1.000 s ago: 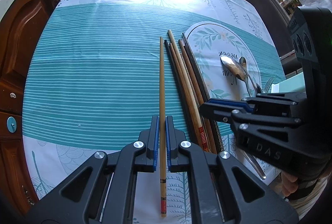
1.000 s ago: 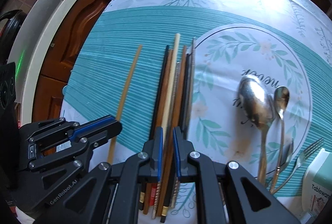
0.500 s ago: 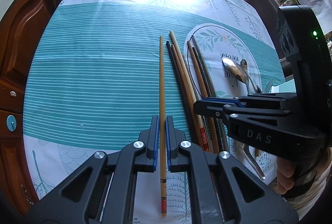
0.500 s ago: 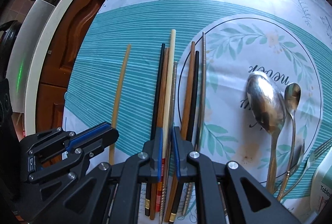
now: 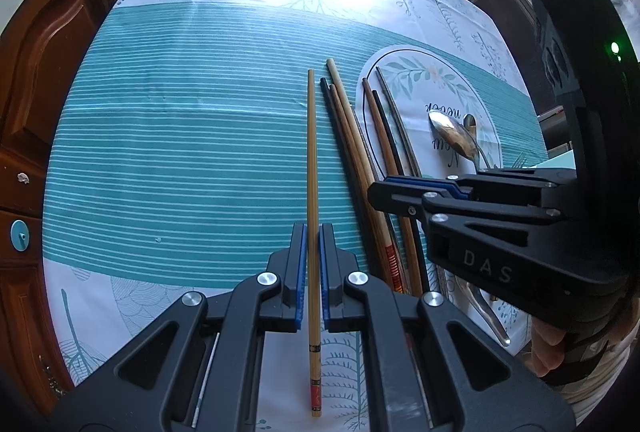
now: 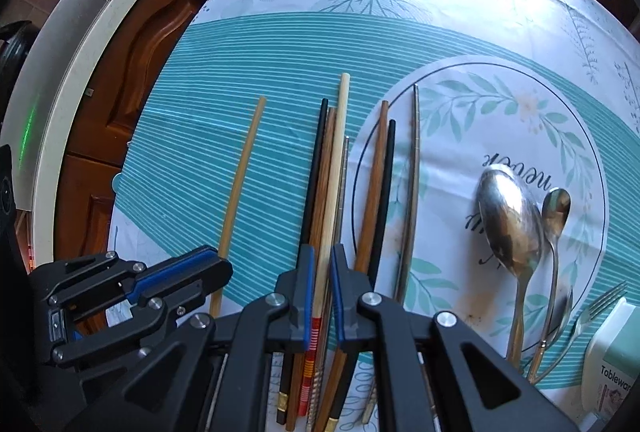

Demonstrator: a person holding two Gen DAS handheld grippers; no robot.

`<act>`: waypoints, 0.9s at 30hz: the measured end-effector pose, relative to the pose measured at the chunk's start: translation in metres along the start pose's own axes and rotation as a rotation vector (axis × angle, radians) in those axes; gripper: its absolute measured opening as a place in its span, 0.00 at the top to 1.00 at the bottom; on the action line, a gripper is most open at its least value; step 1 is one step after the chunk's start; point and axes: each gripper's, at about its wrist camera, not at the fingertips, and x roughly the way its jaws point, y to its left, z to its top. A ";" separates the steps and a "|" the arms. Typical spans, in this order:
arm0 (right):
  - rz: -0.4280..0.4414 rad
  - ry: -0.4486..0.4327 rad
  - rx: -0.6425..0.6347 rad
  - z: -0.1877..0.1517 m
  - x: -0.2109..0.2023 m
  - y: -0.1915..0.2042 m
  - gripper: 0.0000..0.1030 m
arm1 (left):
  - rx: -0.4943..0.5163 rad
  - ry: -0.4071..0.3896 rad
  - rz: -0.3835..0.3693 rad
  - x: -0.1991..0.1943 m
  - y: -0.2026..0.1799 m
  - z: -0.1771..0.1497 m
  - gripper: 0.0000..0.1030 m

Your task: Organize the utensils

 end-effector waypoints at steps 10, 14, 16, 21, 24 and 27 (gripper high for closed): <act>-0.009 0.011 -0.038 0.002 0.003 0.011 0.95 | -0.007 -0.002 -0.006 -0.002 0.001 -0.001 0.96; 0.007 0.021 -0.020 0.001 0.003 0.006 0.95 | -0.008 0.000 -0.007 -0.002 0.002 -0.001 0.96; 0.009 0.039 -0.002 0.001 0.005 0.001 0.95 | -0.007 0.001 -0.008 -0.002 0.002 -0.001 0.96; 0.040 0.048 0.031 -0.001 0.004 -0.010 0.96 | -0.002 0.002 -0.011 -0.002 0.002 -0.001 0.96; 0.016 0.045 0.020 -0.001 0.004 -0.006 0.95 | 0.000 0.002 -0.011 -0.002 0.001 0.000 0.96; -0.036 0.040 -0.012 0.003 0.008 0.007 0.95 | -0.002 -0.001 -0.007 -0.003 0.001 0.000 0.96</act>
